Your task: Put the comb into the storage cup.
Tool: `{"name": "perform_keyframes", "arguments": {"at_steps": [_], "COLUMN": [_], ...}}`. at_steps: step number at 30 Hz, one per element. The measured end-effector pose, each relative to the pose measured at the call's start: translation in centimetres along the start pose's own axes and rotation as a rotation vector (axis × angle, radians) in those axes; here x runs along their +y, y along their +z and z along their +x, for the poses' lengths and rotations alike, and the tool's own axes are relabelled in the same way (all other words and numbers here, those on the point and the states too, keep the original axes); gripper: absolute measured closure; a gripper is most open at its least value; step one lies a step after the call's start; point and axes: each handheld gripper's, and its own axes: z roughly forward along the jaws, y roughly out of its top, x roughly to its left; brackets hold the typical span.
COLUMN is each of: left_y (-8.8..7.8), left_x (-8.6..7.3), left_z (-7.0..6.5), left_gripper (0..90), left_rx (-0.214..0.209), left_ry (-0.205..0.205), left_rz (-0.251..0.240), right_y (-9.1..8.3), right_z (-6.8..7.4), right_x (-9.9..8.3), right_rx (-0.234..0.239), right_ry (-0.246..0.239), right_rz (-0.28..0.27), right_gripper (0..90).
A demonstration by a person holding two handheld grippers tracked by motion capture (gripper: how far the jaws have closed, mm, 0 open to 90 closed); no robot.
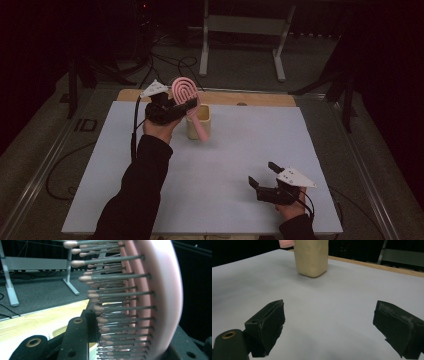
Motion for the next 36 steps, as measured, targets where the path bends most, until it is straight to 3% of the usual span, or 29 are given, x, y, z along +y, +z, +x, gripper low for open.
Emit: {"name": "perform_keyframes", "arguments": {"at_steps": [26,36], "left_y": [0.4,0.7], "left_x": [2.8,3.7], "left_z": [0.3,0.7], "left_gripper": [62.5,62.4], "left_rx": [0.045,0.074], "left_ry": [0.079,0.083], "left_rz": [0.002,-0.01], "right_y": [0.1,0.1], "right_z": [0.0,0.0], "right_x": [0.0,0.0], "right_rx": [0.002,0.003], "right_ry": [-0.002,-0.005], "right_rz": [0.006,0.008], "right_gripper": [10.1,10.2]}}
